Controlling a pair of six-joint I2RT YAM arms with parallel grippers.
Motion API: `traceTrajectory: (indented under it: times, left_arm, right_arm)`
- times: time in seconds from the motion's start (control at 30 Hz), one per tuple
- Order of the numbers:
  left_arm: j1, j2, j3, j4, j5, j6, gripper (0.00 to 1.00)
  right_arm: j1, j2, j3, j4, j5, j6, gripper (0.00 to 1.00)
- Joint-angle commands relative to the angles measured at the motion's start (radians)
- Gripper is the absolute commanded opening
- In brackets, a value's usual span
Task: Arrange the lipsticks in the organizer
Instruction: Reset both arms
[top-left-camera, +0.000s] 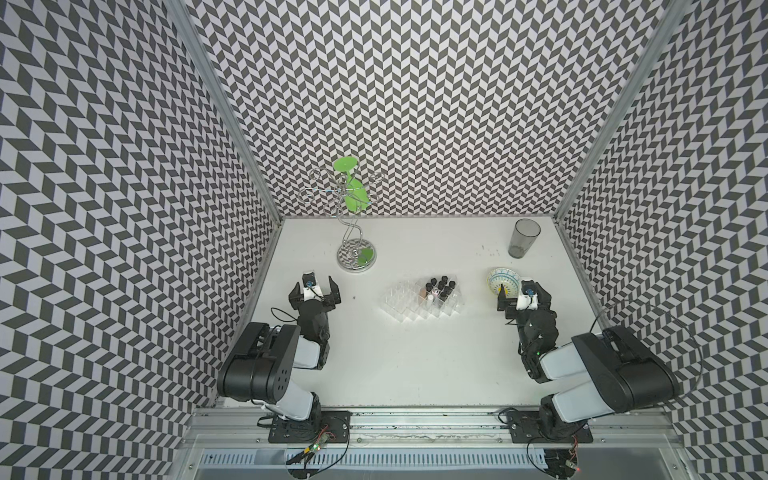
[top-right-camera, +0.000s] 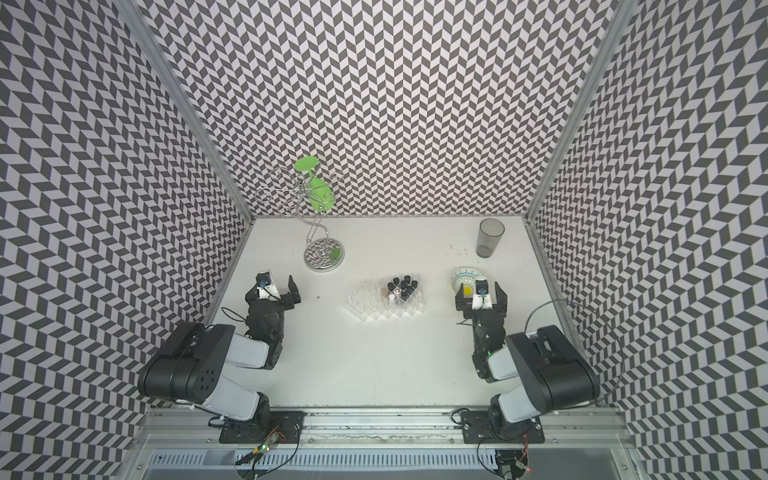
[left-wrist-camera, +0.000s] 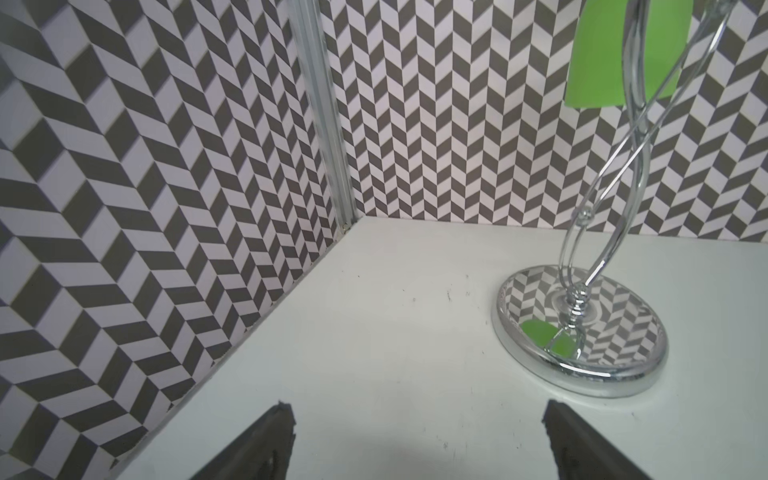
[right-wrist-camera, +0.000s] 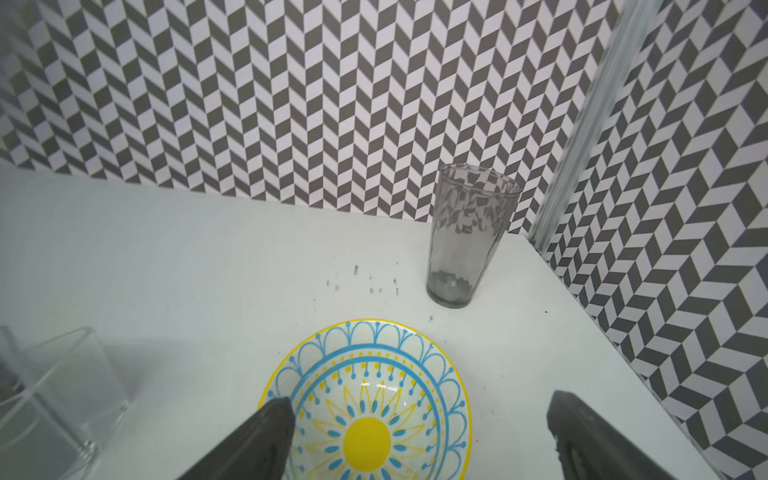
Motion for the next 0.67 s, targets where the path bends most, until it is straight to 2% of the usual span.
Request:
traceTrajectory:
  times: [0.0, 0.1, 0.17, 0.43, 0.63]
  left_arm:
    - [0.029, 0.005, 0.034, 0.056, 0.095, -0.029, 1.00]
    - [0.033, -0.003, 0.035, 0.038, 0.107, -0.034, 1.00]
    - [0.033, -0.009, 0.041, 0.016, 0.109, -0.037, 1.00]
    - [0.035, -0.007, 0.040, 0.022, 0.112, -0.038, 1.00]
    - [0.037, -0.009, 0.038, 0.023, 0.114, -0.038, 1.00]
  right_arm:
    - [-0.065, 0.027, 0.047, 0.097, -0.073, 0.108, 1.00]
    - [-0.090, 0.039, 0.094, 0.030, -0.122, 0.120, 1.00]
    - [-0.093, 0.034, 0.132, -0.031, -0.088, 0.137, 1.00]
    - [-0.095, 0.048, 0.120, 0.034, -0.089, 0.137, 1.00]
    - [-0.102, 0.052, 0.136, -0.005, -0.111, 0.143, 1.00]
